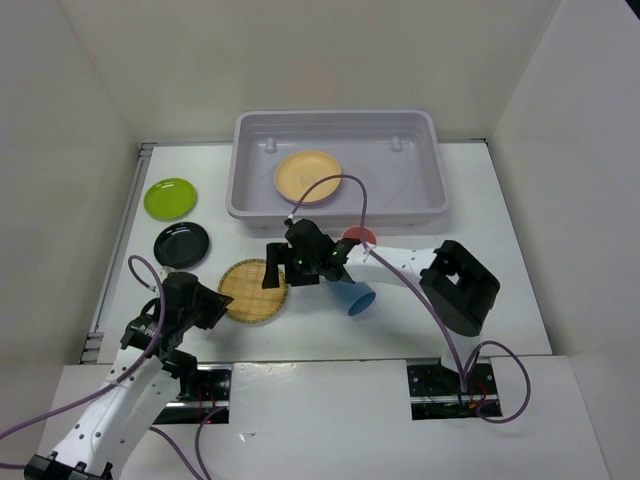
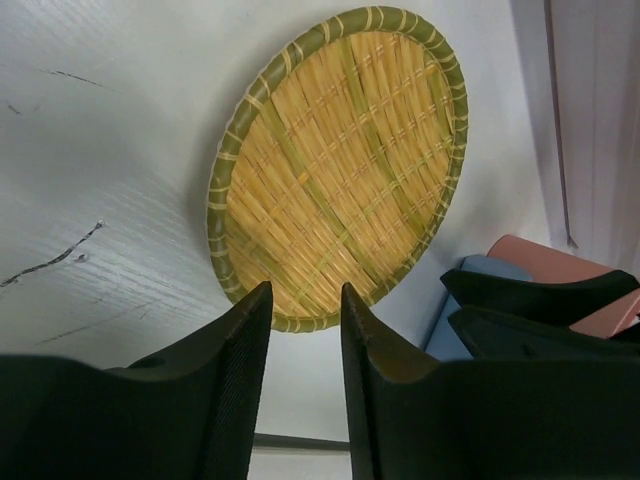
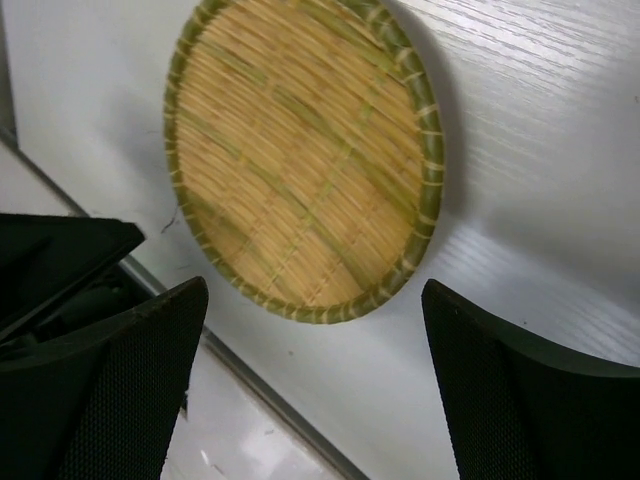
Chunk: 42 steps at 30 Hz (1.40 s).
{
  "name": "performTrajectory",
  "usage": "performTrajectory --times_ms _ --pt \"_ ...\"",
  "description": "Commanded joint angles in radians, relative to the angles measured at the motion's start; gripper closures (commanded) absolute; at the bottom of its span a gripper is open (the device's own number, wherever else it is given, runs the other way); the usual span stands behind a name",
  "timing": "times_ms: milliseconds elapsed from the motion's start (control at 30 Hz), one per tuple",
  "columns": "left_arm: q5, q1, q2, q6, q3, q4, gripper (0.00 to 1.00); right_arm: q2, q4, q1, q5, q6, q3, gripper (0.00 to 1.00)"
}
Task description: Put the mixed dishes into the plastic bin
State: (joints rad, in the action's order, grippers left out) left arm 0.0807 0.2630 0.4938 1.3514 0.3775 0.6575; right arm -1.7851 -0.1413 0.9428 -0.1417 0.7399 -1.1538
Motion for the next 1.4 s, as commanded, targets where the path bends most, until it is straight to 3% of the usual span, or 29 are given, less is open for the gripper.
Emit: performTrajectory --times_ms 0,300,1000,1267,1367 --pt "0.03 -0.007 -0.002 0.011 0.001 0.011 0.58 -0.034 0.101 0.01 0.053 0.039 0.009 0.09" --pt "0.03 -0.007 0.042 0.002 -0.029 -0.012 0.43 -0.077 0.172 0.01 0.085 0.091 0.042 0.1" --pt "0.041 -0.016 0.302 -0.075 0.031 -0.081 0.42 -0.145 0.281 0.01 0.047 0.147 0.094 0.13" --pt "0.05 -0.016 0.339 -0.075 0.041 -0.111 0.59 -0.163 0.312 0.01 0.014 0.156 0.094 0.22" --pt "0.05 -0.016 0.348 -0.075 0.041 -0.121 0.68 -0.163 0.312 0.01 0.005 0.165 0.094 0.31"
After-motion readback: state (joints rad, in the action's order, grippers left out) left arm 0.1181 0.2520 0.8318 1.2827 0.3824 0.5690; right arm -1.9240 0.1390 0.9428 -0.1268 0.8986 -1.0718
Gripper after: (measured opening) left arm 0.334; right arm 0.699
